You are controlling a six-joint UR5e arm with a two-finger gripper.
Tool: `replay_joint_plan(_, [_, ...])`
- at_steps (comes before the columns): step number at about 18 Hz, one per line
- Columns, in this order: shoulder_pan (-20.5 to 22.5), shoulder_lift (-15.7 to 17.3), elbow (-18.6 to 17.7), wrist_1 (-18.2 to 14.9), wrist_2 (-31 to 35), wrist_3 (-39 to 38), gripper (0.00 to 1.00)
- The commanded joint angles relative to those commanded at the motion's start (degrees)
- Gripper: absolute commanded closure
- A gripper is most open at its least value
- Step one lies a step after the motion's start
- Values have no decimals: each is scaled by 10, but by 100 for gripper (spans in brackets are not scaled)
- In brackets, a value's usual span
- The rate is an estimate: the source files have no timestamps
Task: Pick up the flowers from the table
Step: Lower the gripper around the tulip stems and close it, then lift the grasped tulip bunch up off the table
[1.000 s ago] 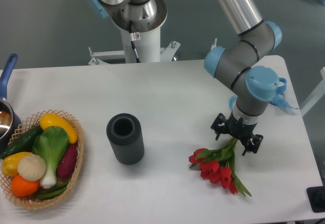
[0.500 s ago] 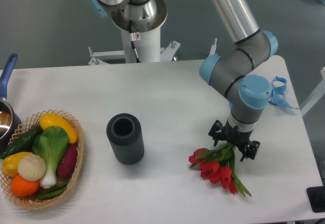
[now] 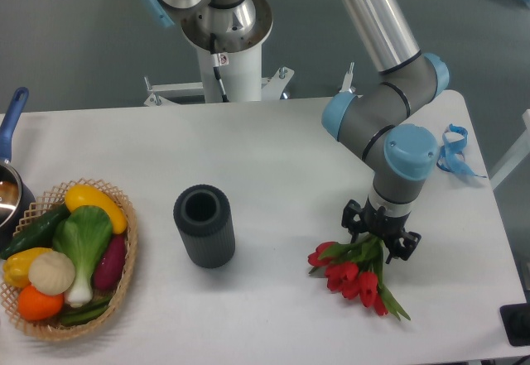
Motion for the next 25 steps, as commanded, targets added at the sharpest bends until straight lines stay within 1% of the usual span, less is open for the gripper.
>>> replay_joint_plan(2, [0,1,0,0,0,-1,54])
replay_joint_plan(4, [0,2,6,0,0,-10,66])
replay_joint_plan(7, [1,2,16,0,-1,-15,67])
replay_joint_plan(11, [3,7,38,0,-3,-17,68])
replay_joint_plan(14, [2,39,34,0,-10,-18,68])
replay_joint_plan(15, [0,61,34,-1,-36,-19,68])
replay_joint_plan(17, [-1,91,34,-1,-101,-35,68])
replay_joint_plan(18, [-2,106,33,-1,-135,-56,68])
replay_joint_plan(19, [-2,132,35,-1,-173,-91,68])
replay_joint_plan(21, [-2,166,34,-1,-220,-123,67])
replay_joint_plan(23, [0,191,31,-1,-270,-143,67])
replay_joint_plan(24, [3,206,31,-1,-310,-165,67])
replay_joint_plan(25, [4,211,32,-1,-337,-182,67])
